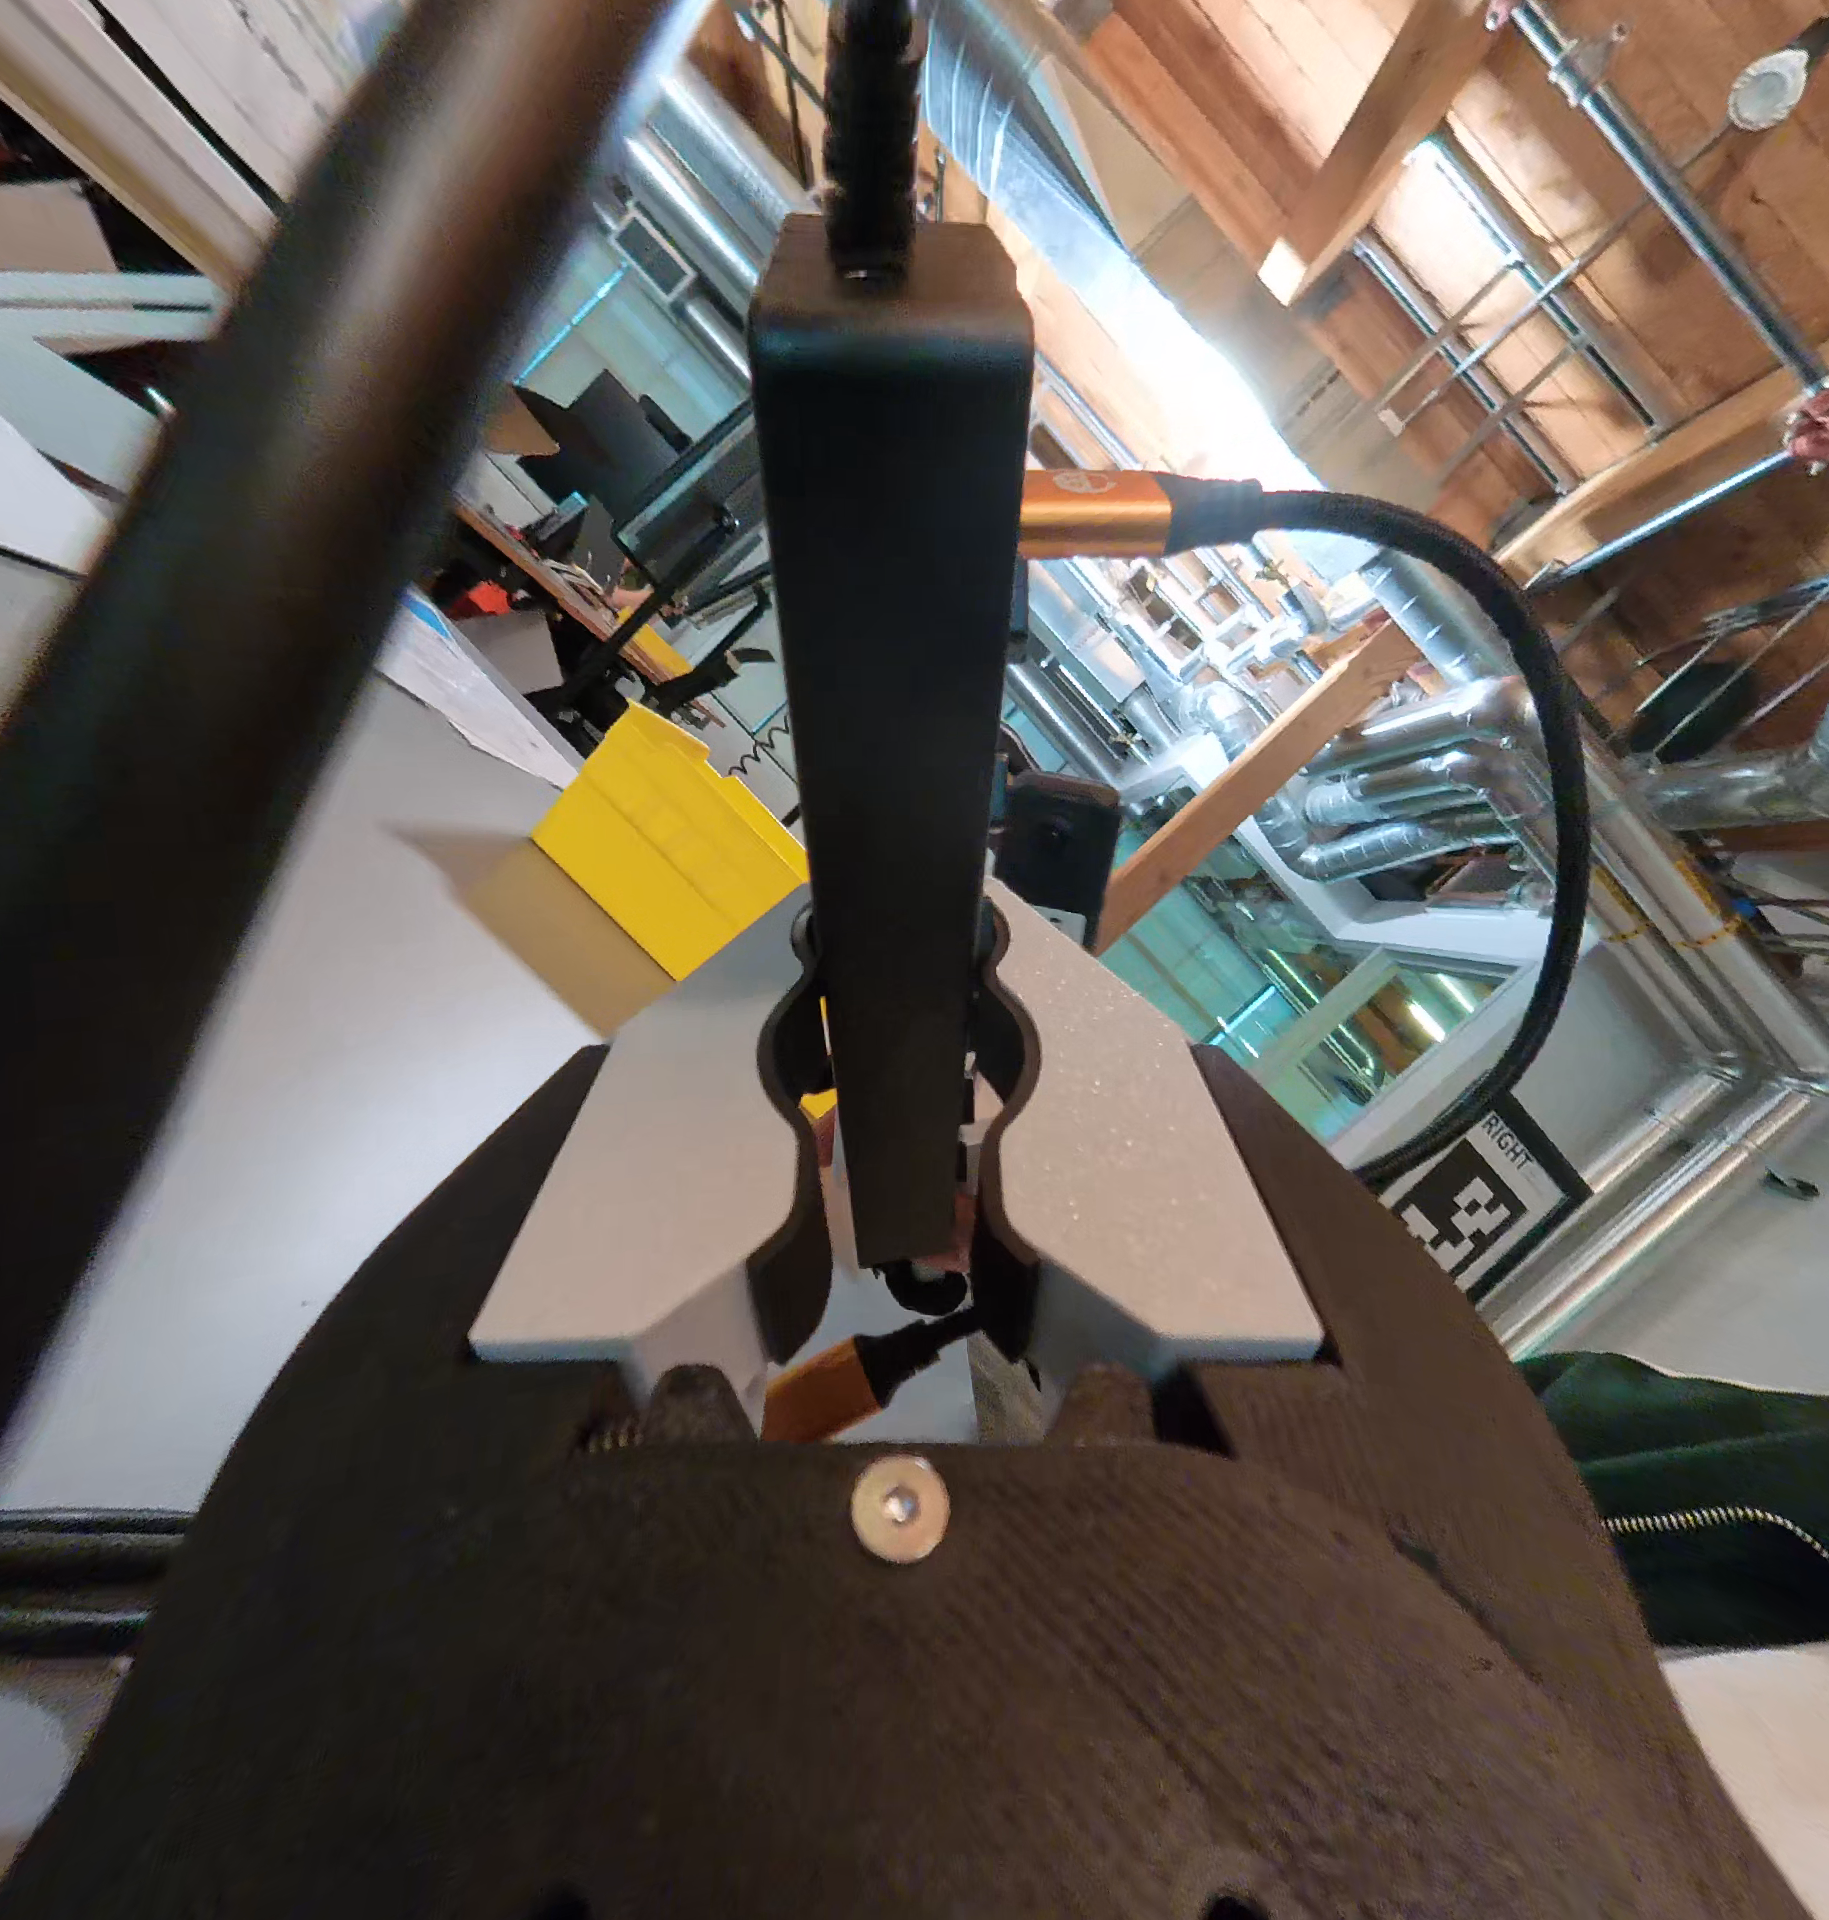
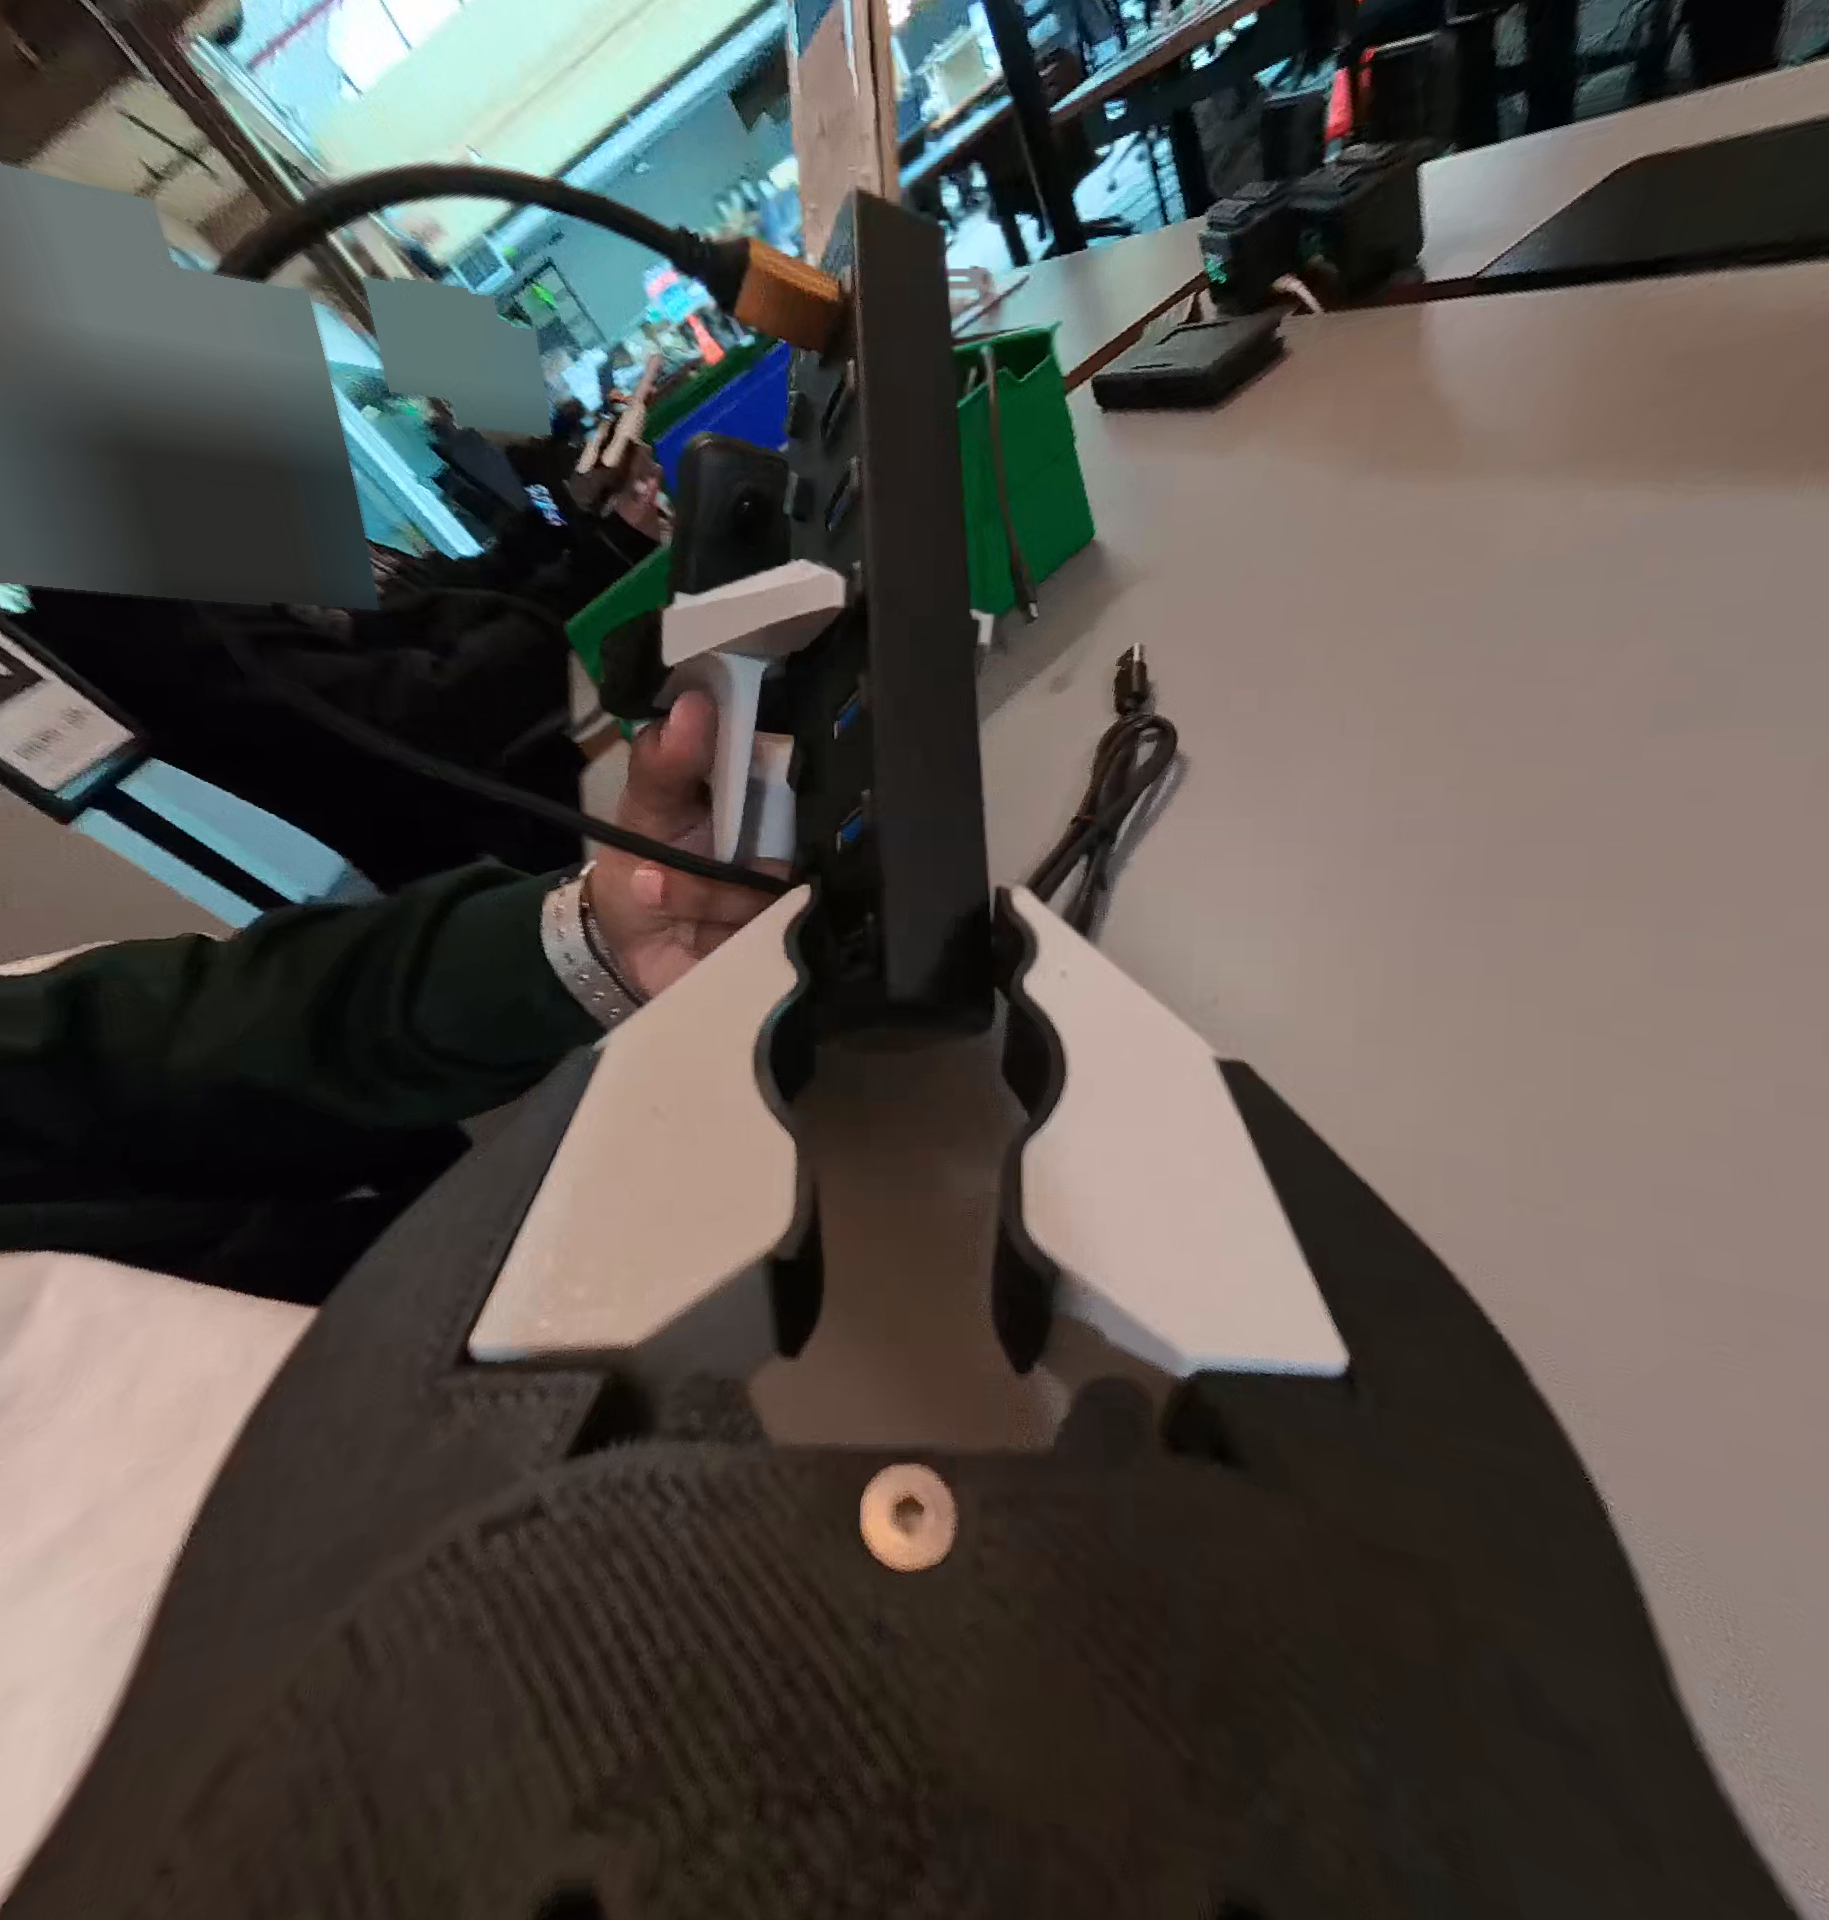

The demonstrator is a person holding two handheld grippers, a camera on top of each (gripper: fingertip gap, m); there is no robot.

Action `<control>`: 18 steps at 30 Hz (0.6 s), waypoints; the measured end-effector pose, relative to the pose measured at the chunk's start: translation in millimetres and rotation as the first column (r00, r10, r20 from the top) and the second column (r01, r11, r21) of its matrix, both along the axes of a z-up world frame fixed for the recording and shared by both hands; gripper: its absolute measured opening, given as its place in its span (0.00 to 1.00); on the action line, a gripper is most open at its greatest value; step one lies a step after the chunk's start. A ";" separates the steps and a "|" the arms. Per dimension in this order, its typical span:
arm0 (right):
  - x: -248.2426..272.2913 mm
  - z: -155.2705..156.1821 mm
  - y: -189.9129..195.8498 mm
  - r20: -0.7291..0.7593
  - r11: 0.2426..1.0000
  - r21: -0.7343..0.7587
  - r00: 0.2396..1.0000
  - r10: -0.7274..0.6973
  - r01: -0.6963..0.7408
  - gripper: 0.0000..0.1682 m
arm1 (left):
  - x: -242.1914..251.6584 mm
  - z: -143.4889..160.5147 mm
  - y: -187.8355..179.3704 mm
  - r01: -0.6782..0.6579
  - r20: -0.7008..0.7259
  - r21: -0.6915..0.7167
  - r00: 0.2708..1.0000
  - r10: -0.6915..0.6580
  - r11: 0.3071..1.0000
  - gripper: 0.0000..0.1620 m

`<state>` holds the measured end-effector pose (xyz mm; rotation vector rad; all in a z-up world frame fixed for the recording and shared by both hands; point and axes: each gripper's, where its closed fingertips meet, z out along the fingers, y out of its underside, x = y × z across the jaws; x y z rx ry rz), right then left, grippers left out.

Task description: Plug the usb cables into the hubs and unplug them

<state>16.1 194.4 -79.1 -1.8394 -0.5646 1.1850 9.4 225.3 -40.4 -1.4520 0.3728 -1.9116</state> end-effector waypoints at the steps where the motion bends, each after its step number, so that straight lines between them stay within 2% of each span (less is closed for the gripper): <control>1: 0.1 0.1 -1.5 -0.029 1.000 -0.025 0.999 0.017 -0.018 0.18 | 1.1 -0.3 -1.1 0.007 -0.005 0.003 1.000 -0.007 1.000 0.13; 3: -0.7 2.1 -4.2 -0.104 0.995 -0.085 0.993 0.049 -0.058 0.17 | 1.4 -0.7 -0.9 0.015 -0.008 -0.002 1.000 -0.015 1.000 0.14; 5: -0.8 10.3 -6.6 -0.239 0.980 -0.161 0.968 0.073 -0.114 0.14 | 0.4 0.6 0.2 0.015 0.006 -0.008 1.000 -0.015 1.000 0.14; 7: 4.1 16.5 -4.7 -0.357 0.964 -0.222 0.932 0.059 -0.146 0.14 | -0.7 2.0 1.1 0.001 0.010 0.004 1.000 -0.001 1.000 0.19; 9: 9.9 18.0 -3.0 -0.411 0.954 -0.250 0.910 0.050 -0.165 0.13 | -3.3 4.2 2.9 -0.025 0.015 0.021 1.000 0.024 0.999 0.24; 13: 19.7 26.5 1.2 -0.492 0.948 -0.269 0.871 0.017 -0.170 0.13 | -14.1 17.0 4.6 -0.064 0.081 0.067 0.995 0.058 0.996 0.27; 18: 28.9 38.7 4.6 -0.600 0.940 -0.285 0.800 -0.021 -0.189 0.13 | -13.0 23.3 -6.2 -0.059 0.084 0.166 0.995 0.045 0.984 0.32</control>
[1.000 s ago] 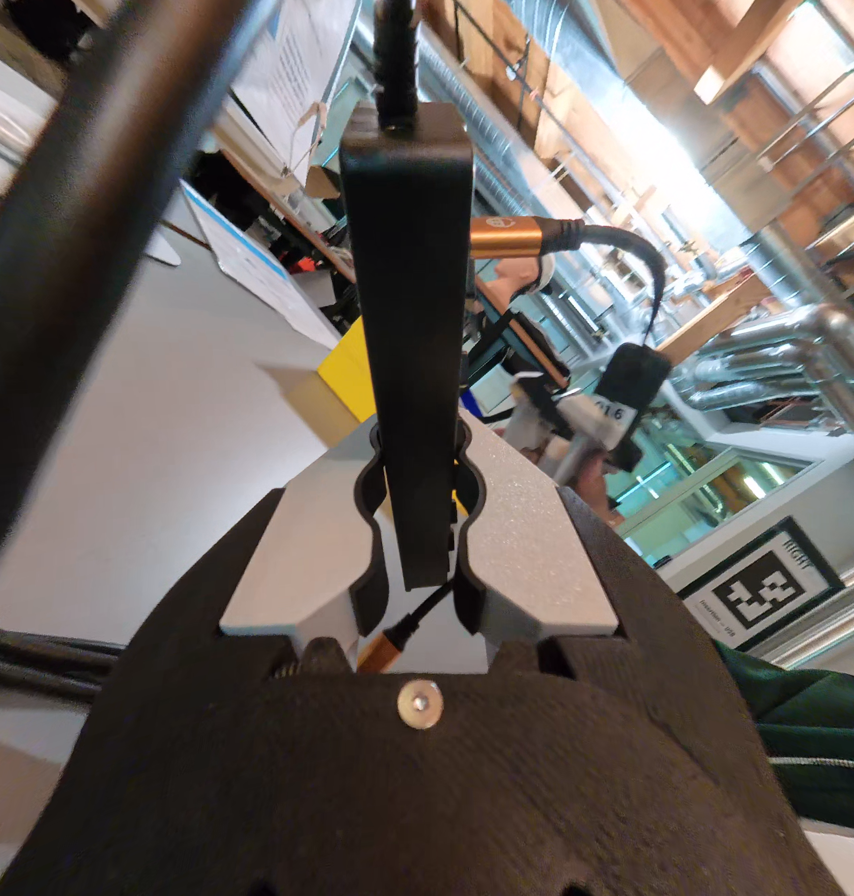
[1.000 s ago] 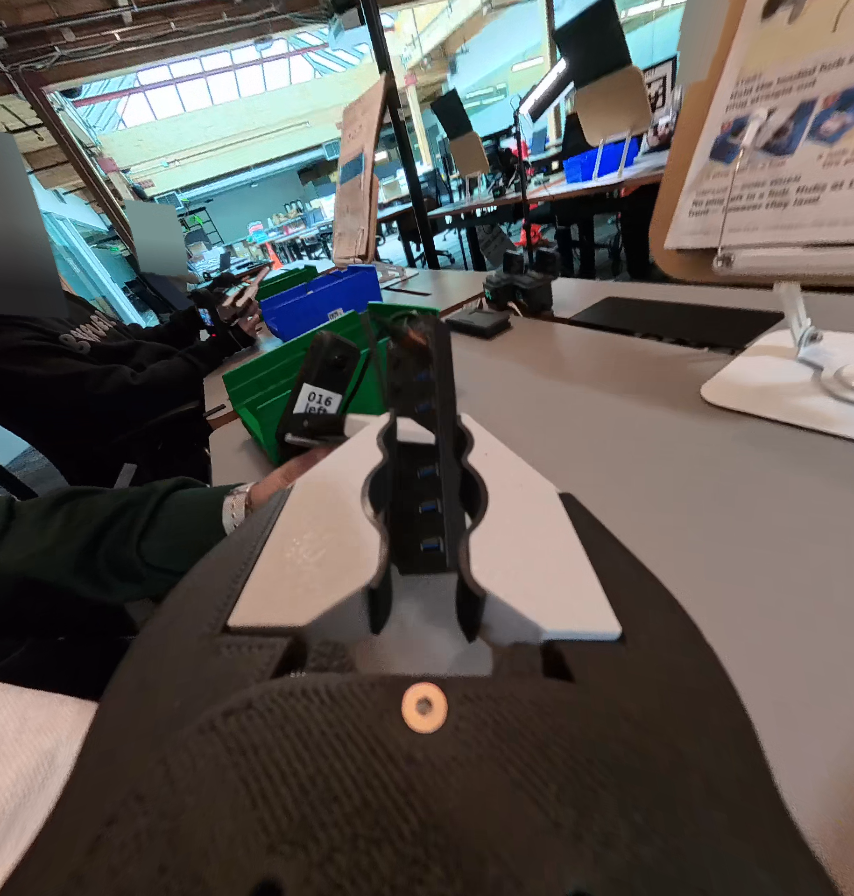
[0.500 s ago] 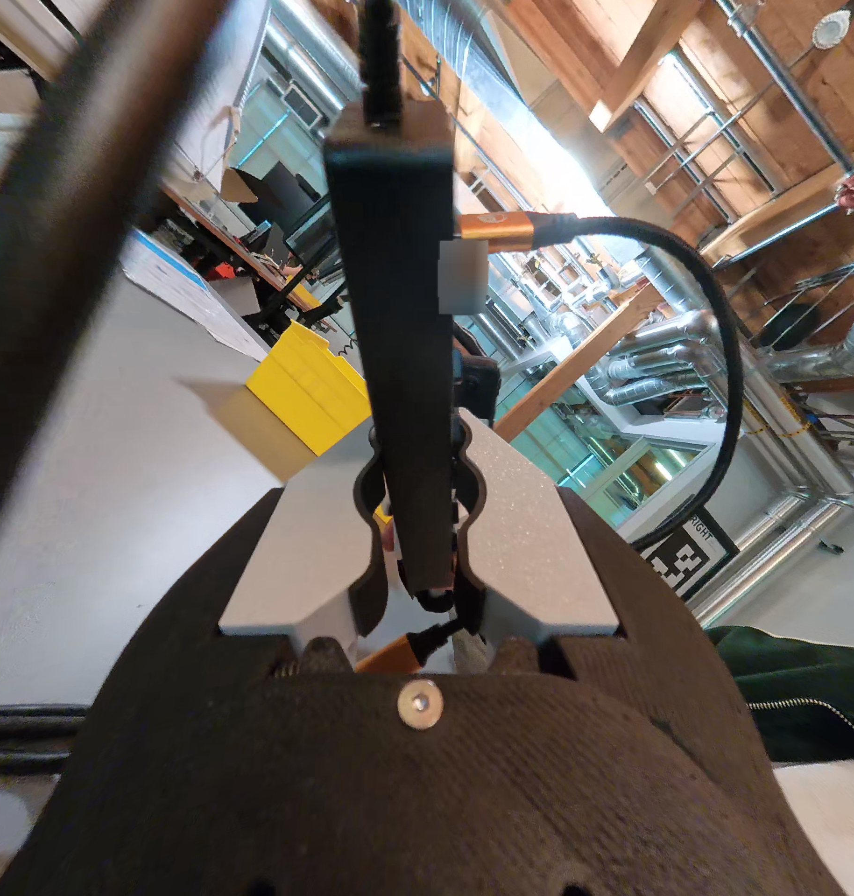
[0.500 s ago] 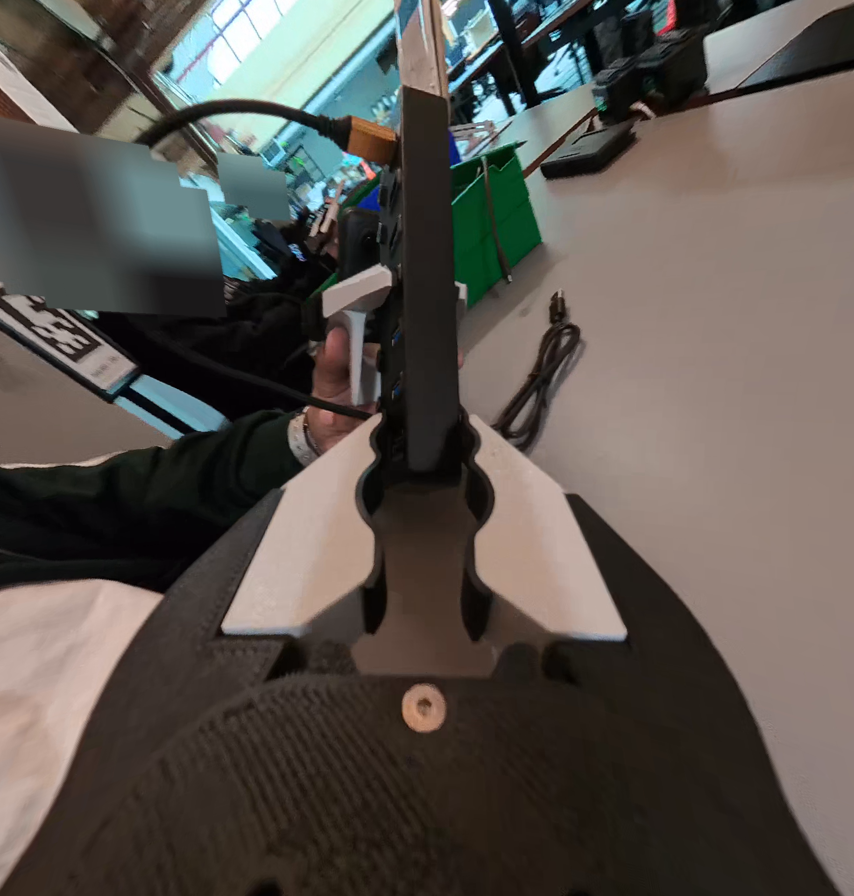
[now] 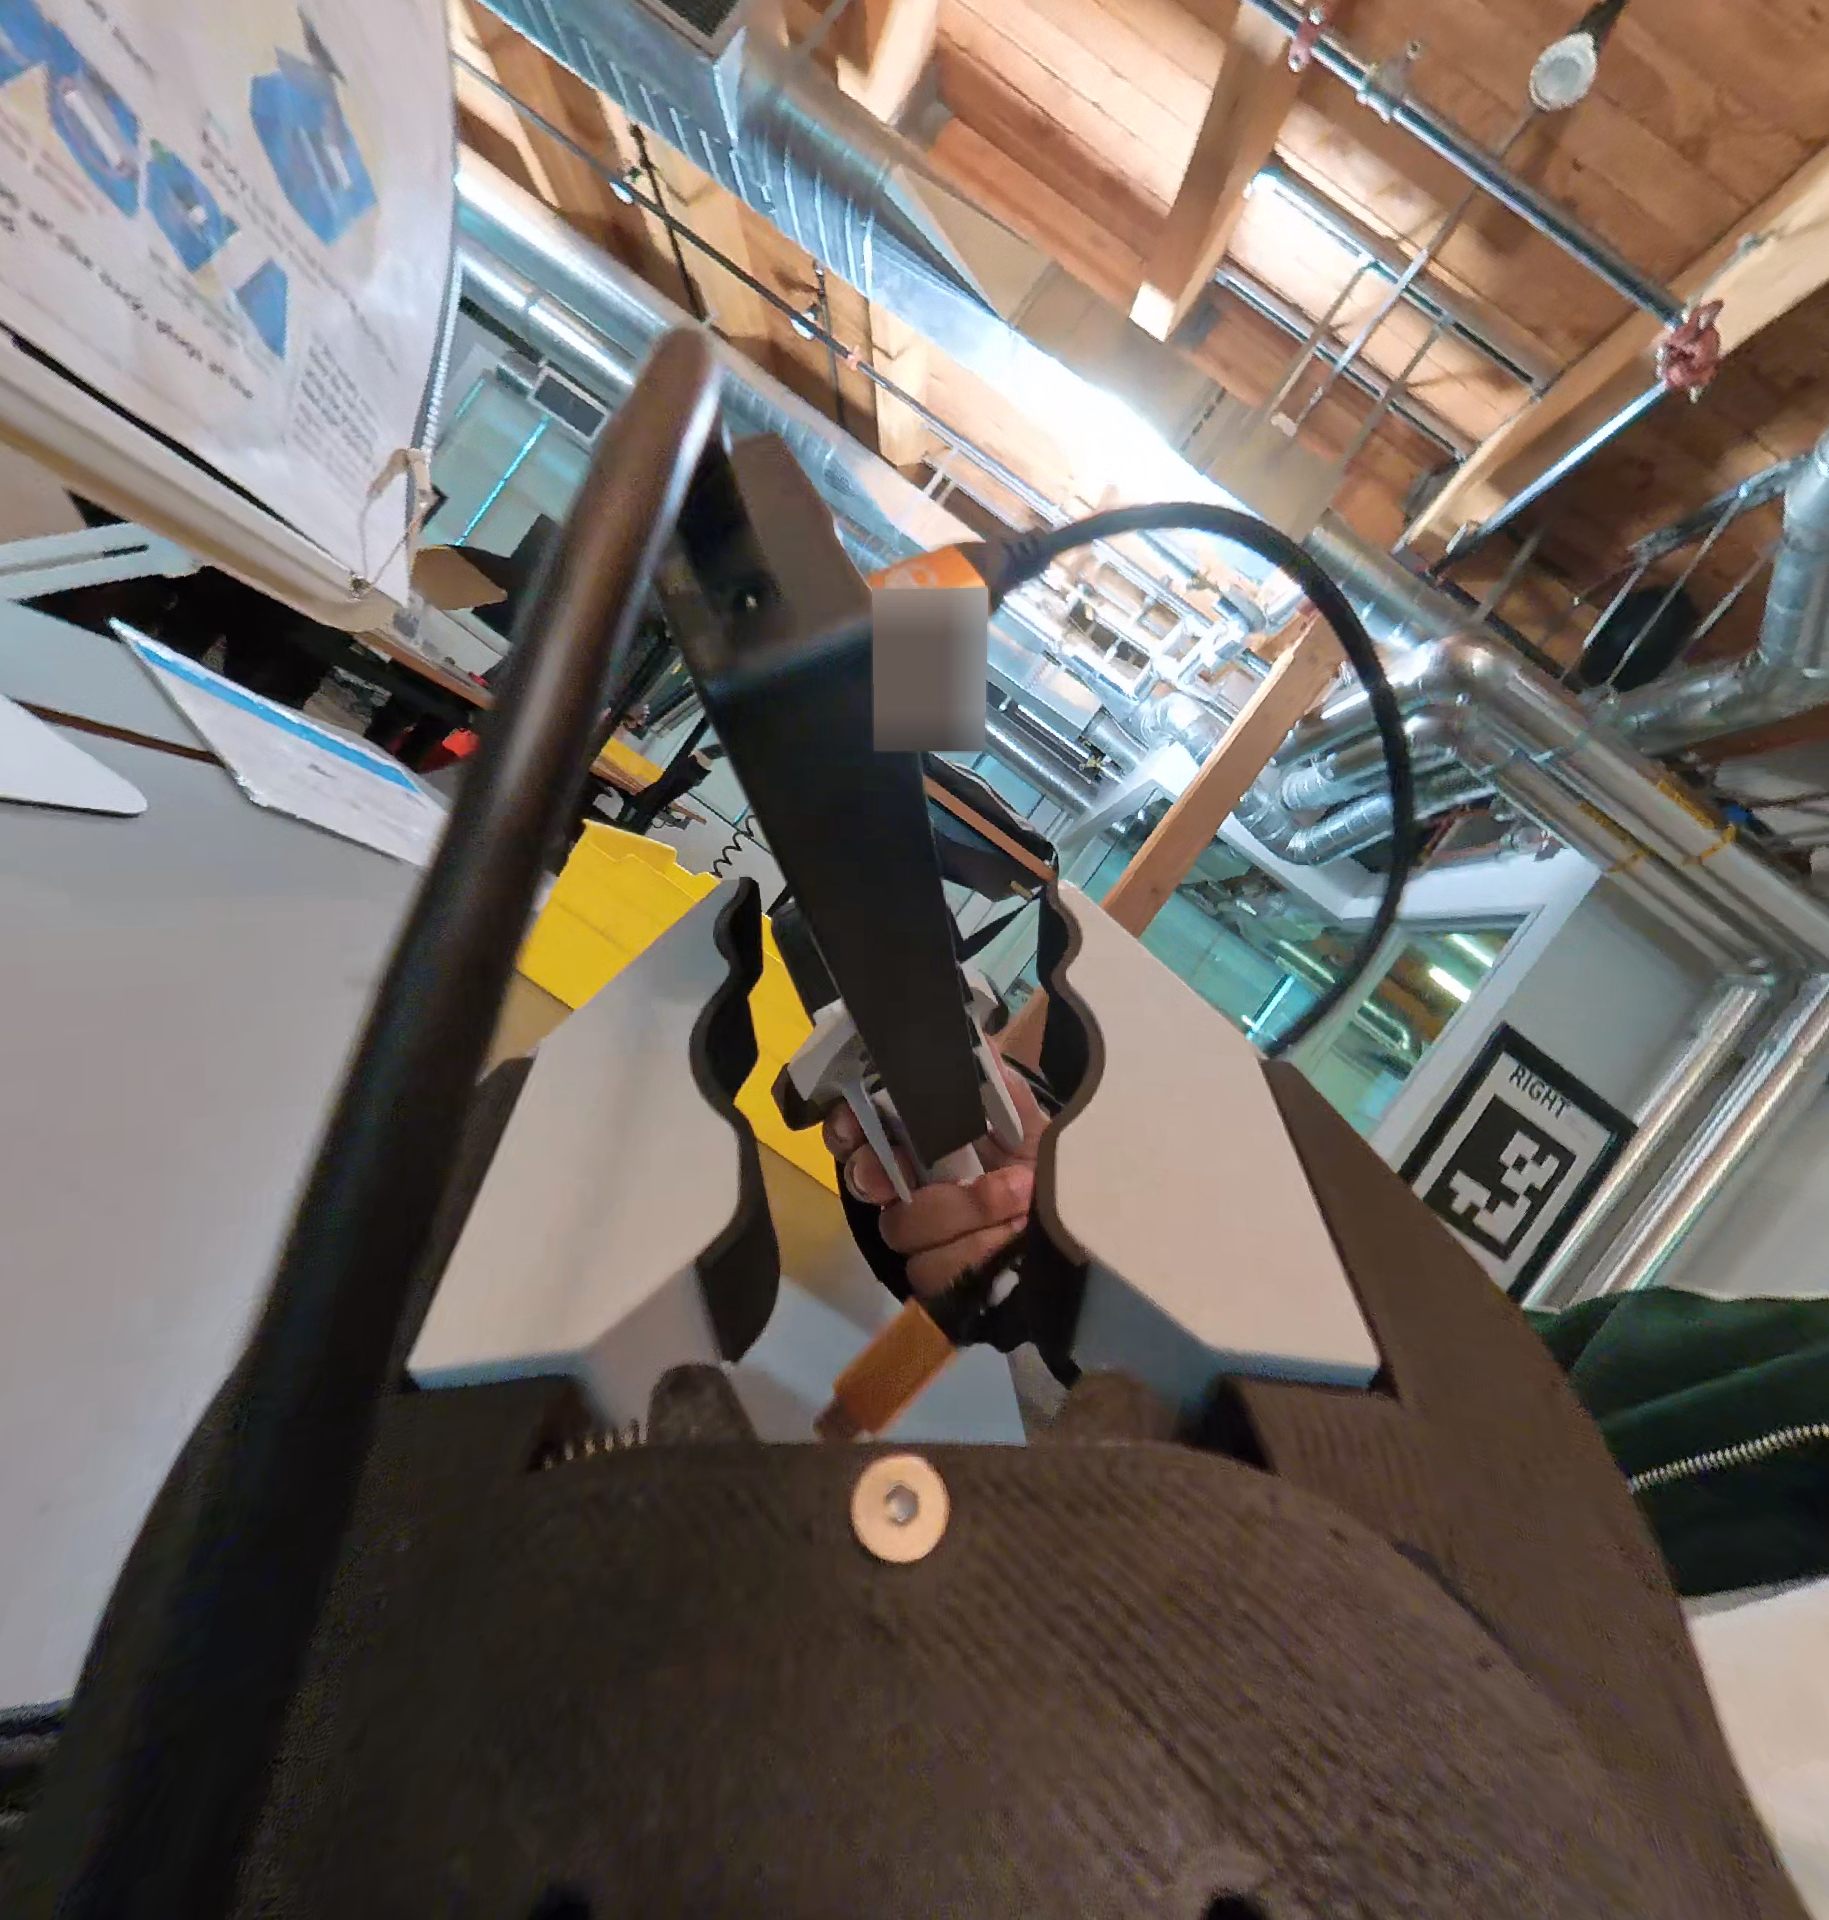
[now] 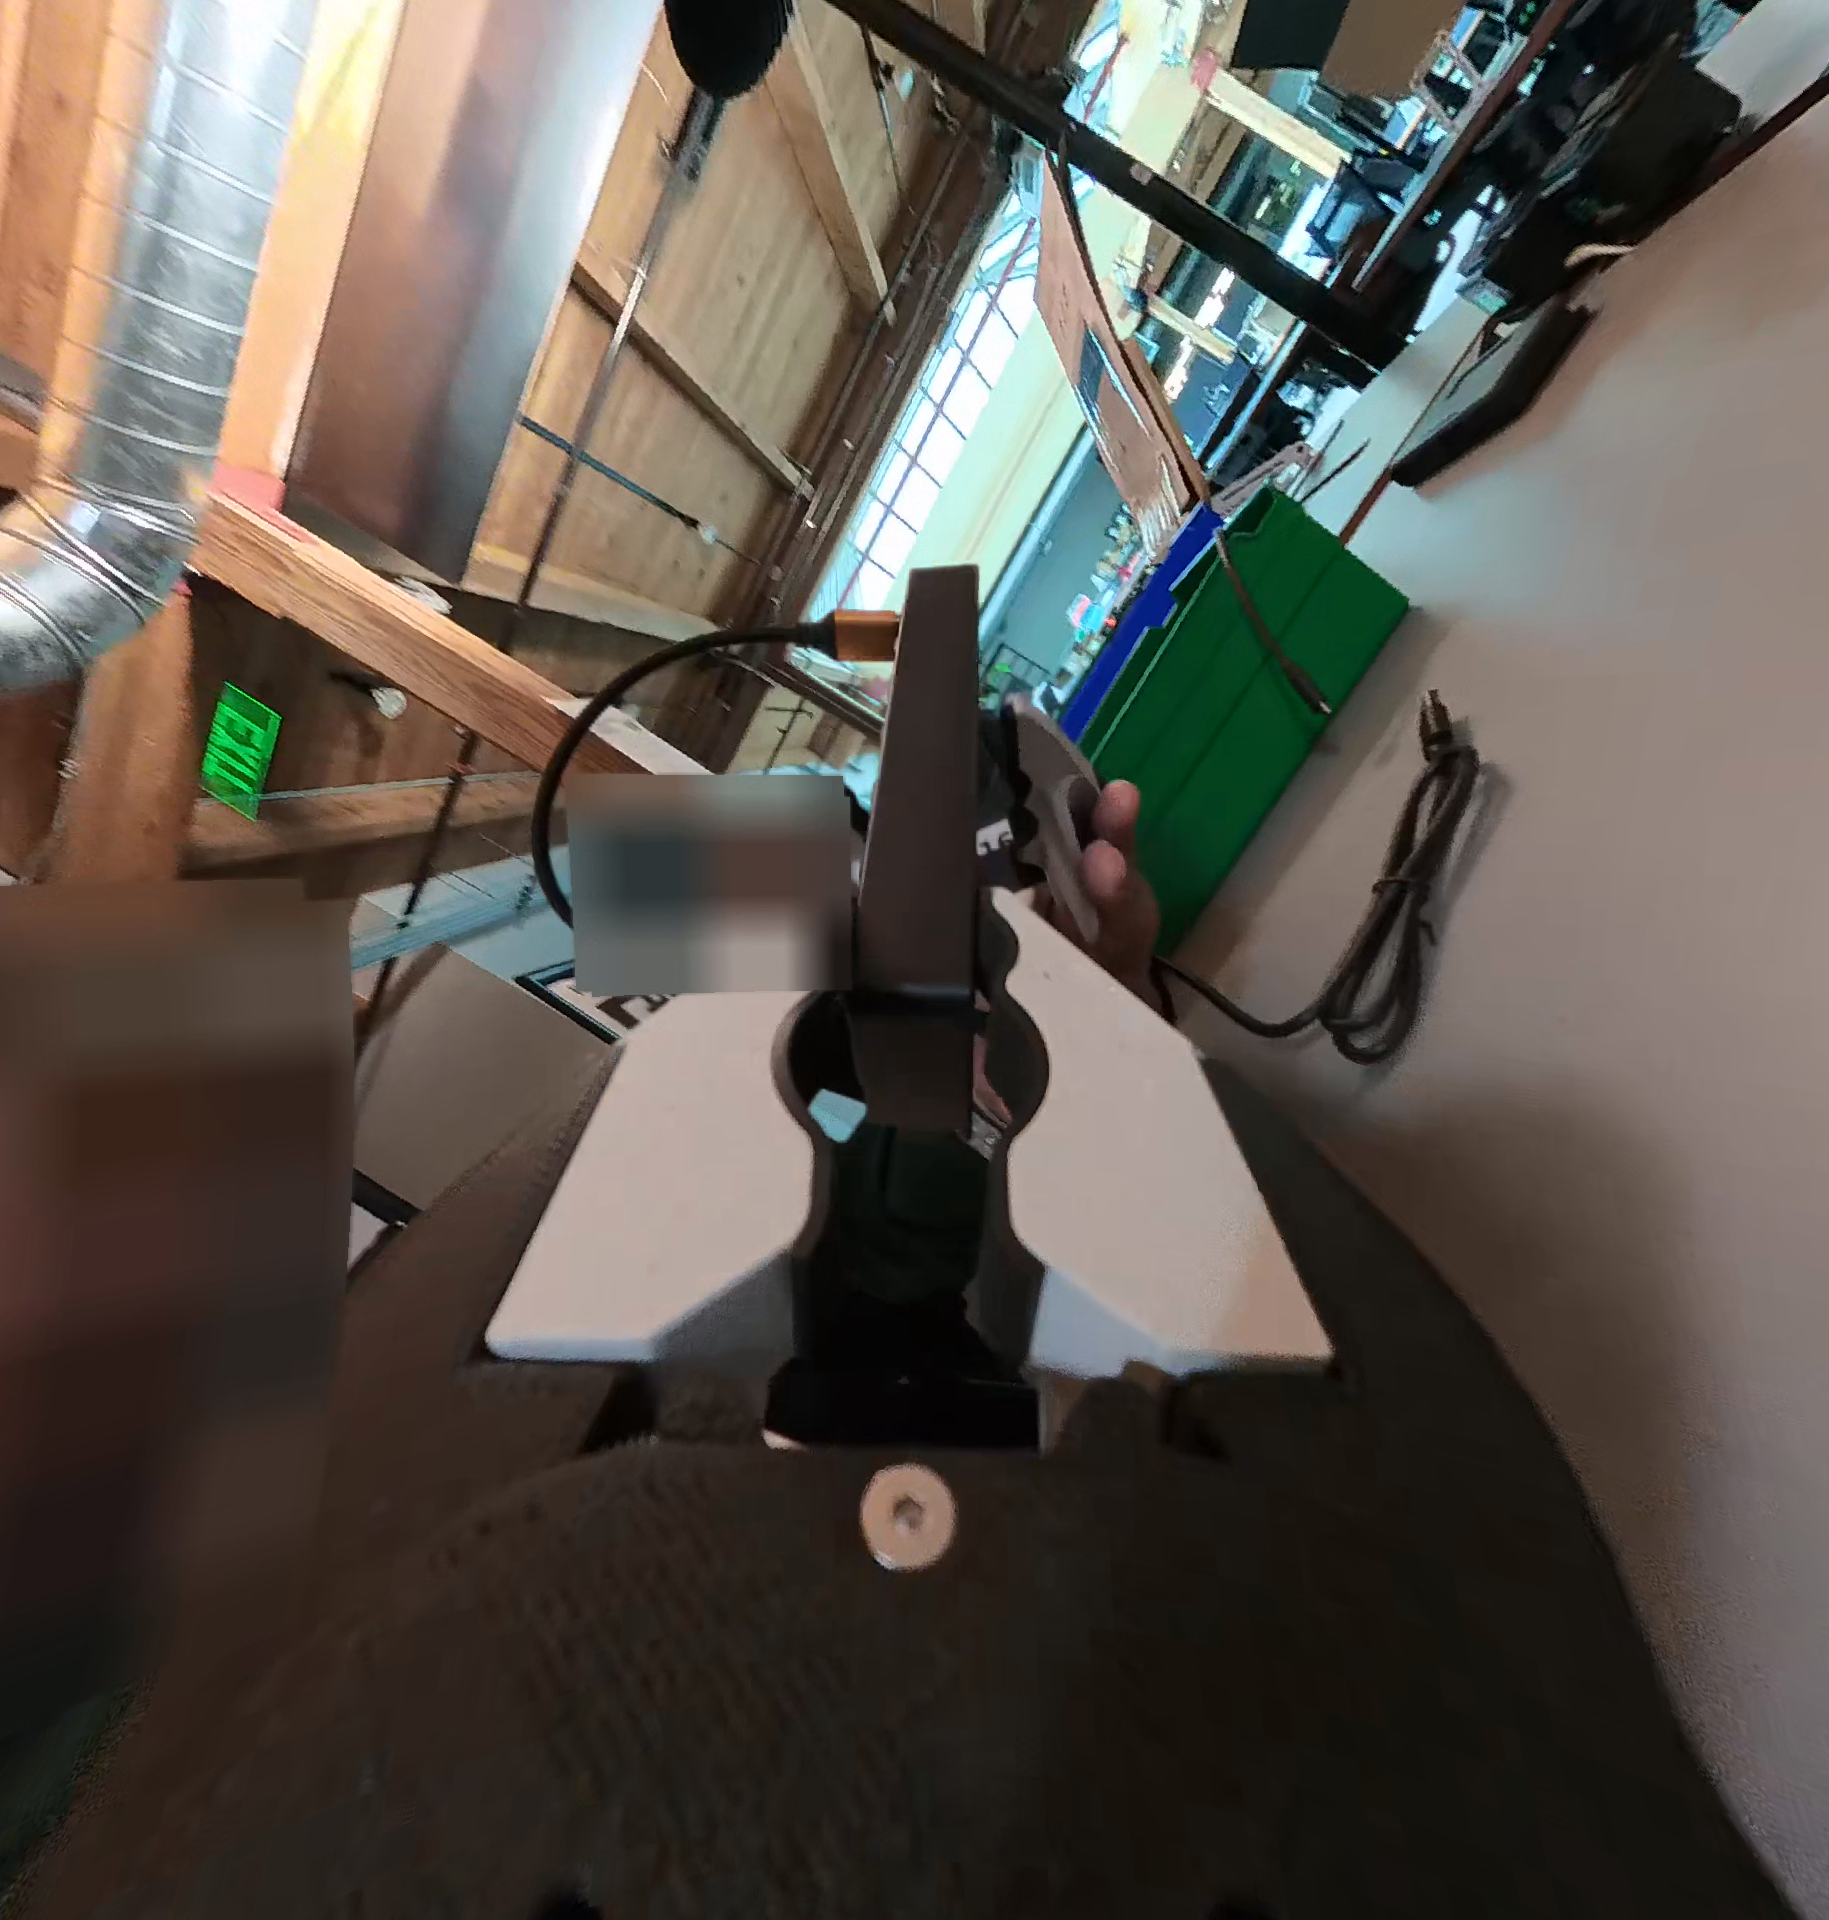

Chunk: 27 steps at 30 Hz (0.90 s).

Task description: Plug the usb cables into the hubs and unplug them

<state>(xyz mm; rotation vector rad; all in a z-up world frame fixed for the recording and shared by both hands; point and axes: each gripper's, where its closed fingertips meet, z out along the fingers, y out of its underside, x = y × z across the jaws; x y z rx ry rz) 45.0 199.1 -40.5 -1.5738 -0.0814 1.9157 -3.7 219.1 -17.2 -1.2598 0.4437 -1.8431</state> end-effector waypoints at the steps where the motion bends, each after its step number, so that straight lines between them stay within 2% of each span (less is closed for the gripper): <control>1: 1.2 1.4 0.1 -0.022 1.000 -0.009 1.000 0.004 -0.005 0.13 | 0.8 1.5 -3.5 0.004 0.000 0.023 1.000 -0.004 1.000 0.32; 5: 0.0 6.1 -2.4 -0.099 0.998 -0.047 0.994 0.035 -0.040 0.13 | -3.6 12.0 -14.3 0.010 0.044 0.098 0.999 -0.015 0.995 0.34; 10: -9.6 17.2 -11.1 -0.224 0.992 -0.090 0.972 0.069 -0.091 0.13 | -10.3 19.9 -30.5 0.088 0.081 0.180 0.991 -0.104 0.980 0.36; 12: -16.5 17.9 -14.4 -0.254 0.986 -0.113 0.963 0.086 -0.118 0.13 | -12.9 23.3 -28.0 0.056 0.094 0.182 0.993 -0.074 0.982 0.40; 13: -19.6 17.9 -16.2 -0.275 0.982 -0.128 0.957 0.097 -0.136 0.14 | -15.7 26.8 -26.2 0.033 0.112 0.185 0.992 -0.054 0.982 0.39; 15: -25.3 16.9 -19.2 -0.314 0.974 -0.149 0.942 0.117 -0.170 0.14 | -20.9 31.9 -24.9 0.014 0.133 0.195 0.990 -0.040 0.981 0.30; 17: -27.4 15.6 -19.7 -0.329 0.972 -0.152 0.937 0.120 -0.178 0.14 | -20.8 30.3 -23.3 0.030 0.110 0.183 0.993 -0.050 0.983 0.30; 19: -26.4 12.9 -17.2 -0.290 0.980 -0.138 0.952 0.101 -0.146 0.14 | -19.2 27.3 -18.4 0.027 0.103 0.145 0.994 -0.043 0.989 0.30; 21: -21.4 11.7 -10.4 -0.193 0.996 -0.081 0.981 0.023 -0.039 0.16 | -16.8 23.1 -13.4 -0.002 0.102 0.110 0.995 -0.009 0.994 0.30; 23: -14.5 11.0 -2.4 -0.017 0.992 0.053 0.994 -0.110 0.111 0.30 | -12.7 18.3 -11.6 -0.019 0.078 0.095 0.997 0.011 0.995 0.29; 25: -13.0 11.7 -0.9 0.182 0.952 0.252 0.957 -0.224 0.175 0.38 | -9.4 15.3 -9.4 -0.046 0.055 0.088 0.998 0.041 0.995 0.29; 27: -17.4 9.7 -3.9 0.352 0.890 0.434 0.882 -0.312 0.141 0.45 | -7.6 12.0 -5.4 -0.076 0.040 0.068 0.996 0.074 0.995 0.29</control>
